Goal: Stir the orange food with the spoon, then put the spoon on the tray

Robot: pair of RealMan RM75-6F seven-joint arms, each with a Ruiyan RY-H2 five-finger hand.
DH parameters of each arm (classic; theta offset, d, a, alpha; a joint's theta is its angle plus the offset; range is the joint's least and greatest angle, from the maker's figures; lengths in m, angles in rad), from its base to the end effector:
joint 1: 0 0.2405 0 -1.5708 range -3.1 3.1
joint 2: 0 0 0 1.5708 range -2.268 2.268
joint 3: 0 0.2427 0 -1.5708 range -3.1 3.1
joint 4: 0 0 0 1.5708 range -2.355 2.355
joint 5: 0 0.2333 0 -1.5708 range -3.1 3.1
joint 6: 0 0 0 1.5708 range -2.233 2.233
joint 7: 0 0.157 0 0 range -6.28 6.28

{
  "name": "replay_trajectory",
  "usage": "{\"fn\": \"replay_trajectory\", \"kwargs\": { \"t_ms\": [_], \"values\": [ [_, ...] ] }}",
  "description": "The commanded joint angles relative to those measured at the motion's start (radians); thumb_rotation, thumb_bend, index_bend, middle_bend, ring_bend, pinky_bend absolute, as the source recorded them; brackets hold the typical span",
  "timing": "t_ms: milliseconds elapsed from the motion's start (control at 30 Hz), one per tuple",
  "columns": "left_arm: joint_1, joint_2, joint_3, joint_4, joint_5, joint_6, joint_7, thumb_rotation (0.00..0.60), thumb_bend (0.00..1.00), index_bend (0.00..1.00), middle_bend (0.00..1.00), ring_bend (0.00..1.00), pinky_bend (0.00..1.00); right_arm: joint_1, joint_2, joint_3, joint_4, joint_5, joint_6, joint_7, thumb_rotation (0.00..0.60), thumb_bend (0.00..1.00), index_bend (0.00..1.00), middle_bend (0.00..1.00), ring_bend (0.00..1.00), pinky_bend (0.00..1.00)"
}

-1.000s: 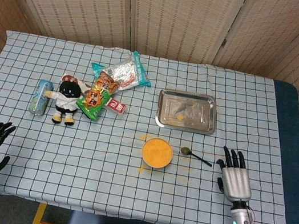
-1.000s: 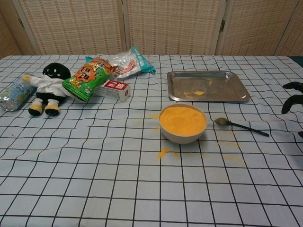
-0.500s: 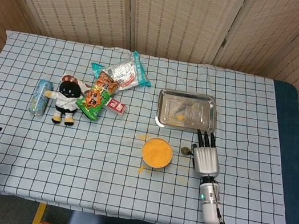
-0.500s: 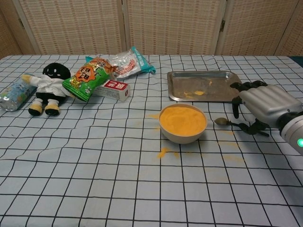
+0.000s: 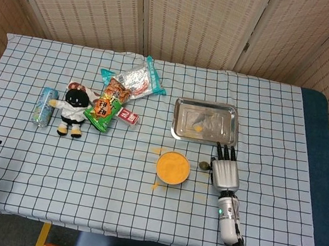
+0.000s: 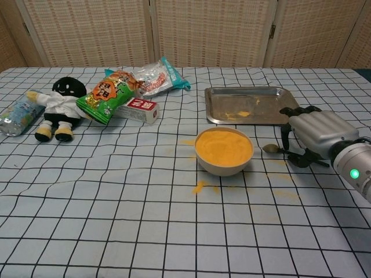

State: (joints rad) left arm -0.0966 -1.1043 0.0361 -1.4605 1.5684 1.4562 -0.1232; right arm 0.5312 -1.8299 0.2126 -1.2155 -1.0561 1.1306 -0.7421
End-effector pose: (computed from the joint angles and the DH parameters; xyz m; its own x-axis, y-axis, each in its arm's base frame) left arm -0.3407 0.1806 0.1344 0.4446 0.1066 0.8893 0.8956 -0.0698 -0.4394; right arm -0.2055 -0.3238 -0.0830 0.6509 -0.1886 0.7353 -0.7581 -0.1113 0.6425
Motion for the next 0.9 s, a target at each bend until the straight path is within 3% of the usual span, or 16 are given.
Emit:
{"fn": "replay_trajectory", "kwargs": {
  "t_ms": [33,900],
  "values": [
    [-0.001,0.001,0.000,0.002,0.001,-0.001,-0.004,0.600,0.42,0.00,0.00,0.00,0.13,0.003,-0.003,-0.001,0.004,0.005,-0.002,0.000,0.600,0.30,0.51,0.00,0.00,0.00],
    [0.002,0.006,0.000,0.009,0.010,0.003,-0.023,0.600,0.42,0.00,0.00,0.00,0.13,0.015,-0.029,-0.015,0.037,-0.004,0.018,0.032,0.600,0.30,0.60,0.00,0.00,0.00]
  ]
}}
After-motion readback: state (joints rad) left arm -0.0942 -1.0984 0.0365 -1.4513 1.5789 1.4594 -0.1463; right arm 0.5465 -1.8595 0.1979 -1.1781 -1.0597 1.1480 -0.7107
